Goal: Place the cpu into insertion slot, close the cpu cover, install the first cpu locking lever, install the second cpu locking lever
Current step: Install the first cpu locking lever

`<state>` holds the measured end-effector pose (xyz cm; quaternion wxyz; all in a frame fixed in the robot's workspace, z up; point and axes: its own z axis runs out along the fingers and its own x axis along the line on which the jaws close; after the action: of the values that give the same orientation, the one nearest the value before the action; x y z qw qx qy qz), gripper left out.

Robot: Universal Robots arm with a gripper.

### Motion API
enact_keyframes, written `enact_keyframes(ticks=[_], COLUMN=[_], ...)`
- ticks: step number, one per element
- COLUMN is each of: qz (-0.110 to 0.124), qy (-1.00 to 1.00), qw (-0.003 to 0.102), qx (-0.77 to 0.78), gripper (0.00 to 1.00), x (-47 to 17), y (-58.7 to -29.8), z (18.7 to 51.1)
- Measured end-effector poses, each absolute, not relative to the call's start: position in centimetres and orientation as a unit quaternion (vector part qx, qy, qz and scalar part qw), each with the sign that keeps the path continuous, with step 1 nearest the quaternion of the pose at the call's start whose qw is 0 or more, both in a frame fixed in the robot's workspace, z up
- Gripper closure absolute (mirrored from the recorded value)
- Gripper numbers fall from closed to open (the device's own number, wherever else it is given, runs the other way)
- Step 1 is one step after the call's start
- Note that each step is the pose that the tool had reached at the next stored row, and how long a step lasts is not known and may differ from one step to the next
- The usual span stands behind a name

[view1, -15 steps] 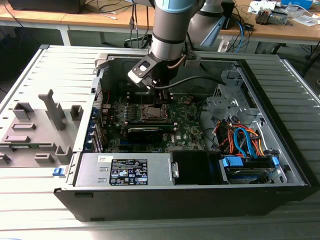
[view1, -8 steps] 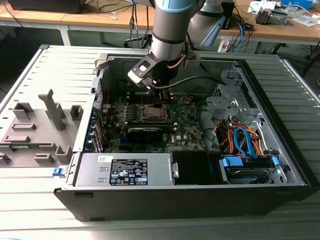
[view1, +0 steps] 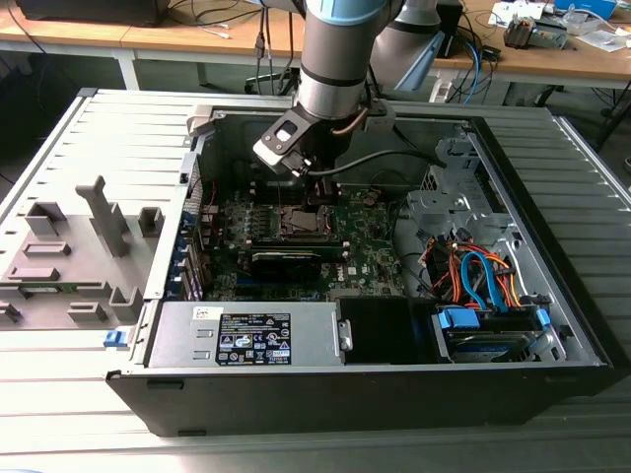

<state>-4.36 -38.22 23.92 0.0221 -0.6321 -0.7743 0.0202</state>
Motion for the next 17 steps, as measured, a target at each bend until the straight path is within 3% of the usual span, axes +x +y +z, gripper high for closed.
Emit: enact_keyframes(ticks=[17], qz=[0.021], qy=[-0.795], qw=[0.021], qx=[-0.606], gripper=[0.89], x=[-4.36], y=[-38.22], z=[23.92])
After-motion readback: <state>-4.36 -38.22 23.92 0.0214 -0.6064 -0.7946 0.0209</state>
